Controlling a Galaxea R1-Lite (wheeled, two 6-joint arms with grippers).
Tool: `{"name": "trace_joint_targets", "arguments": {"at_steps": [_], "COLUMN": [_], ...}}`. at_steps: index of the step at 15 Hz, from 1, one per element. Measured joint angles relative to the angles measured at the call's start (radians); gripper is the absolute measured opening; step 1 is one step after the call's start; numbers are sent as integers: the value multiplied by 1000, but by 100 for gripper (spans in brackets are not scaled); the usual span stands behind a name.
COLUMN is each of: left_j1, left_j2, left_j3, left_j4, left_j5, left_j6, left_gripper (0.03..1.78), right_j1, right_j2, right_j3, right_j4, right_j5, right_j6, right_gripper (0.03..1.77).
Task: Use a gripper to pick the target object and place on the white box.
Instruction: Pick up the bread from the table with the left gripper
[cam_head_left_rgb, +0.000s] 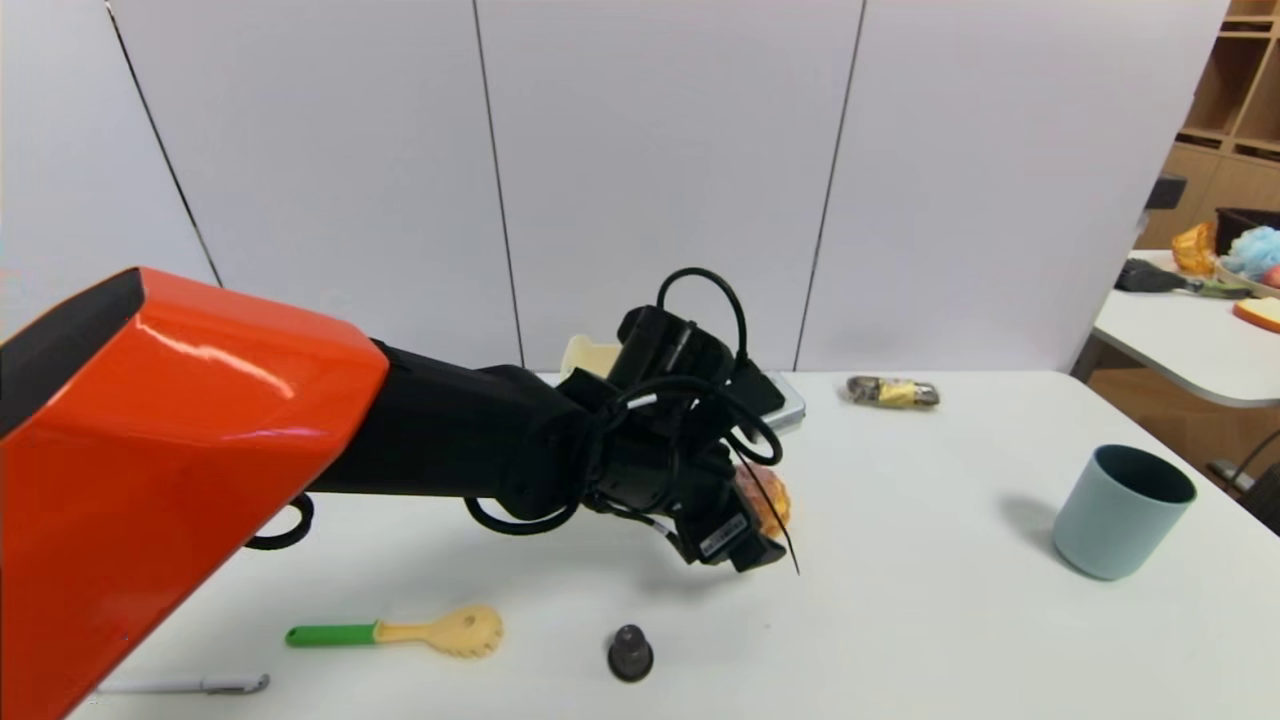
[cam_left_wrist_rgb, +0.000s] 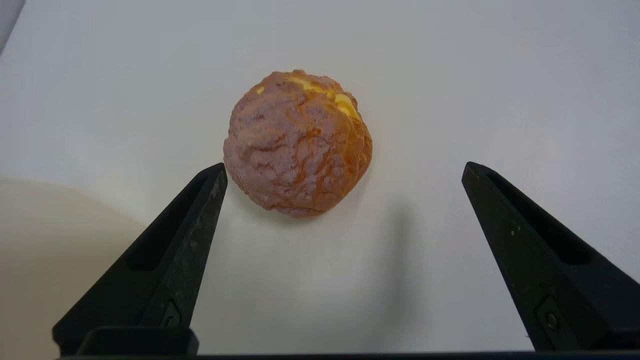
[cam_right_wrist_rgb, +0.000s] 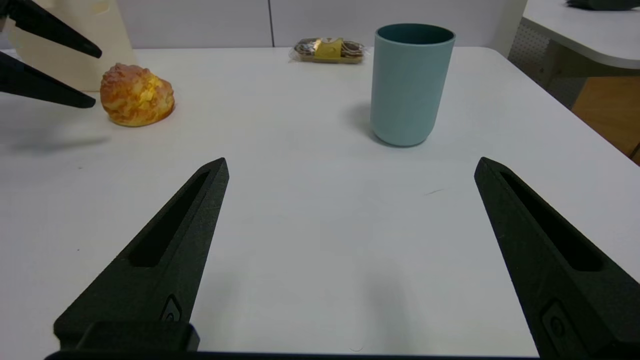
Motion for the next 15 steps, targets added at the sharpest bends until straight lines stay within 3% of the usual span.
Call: {"name": "trace_joint_targets", "arguments": {"at_steps": [9,15], "left_j1": [0,2], "left_j2": [121,163], "left_j3": [-29,-35], "left_j4": [-174,-197], "left_j5": [0,0], "left_j6": [-11,-14], "left_gripper": [169,169], "right_j1": [0,0], "right_j2": [0,0], "right_j3": [0,0], "right_j4": [0,0], "right_j5": [0,0], "right_j6": [0,0], "right_gripper": [170,170]}}
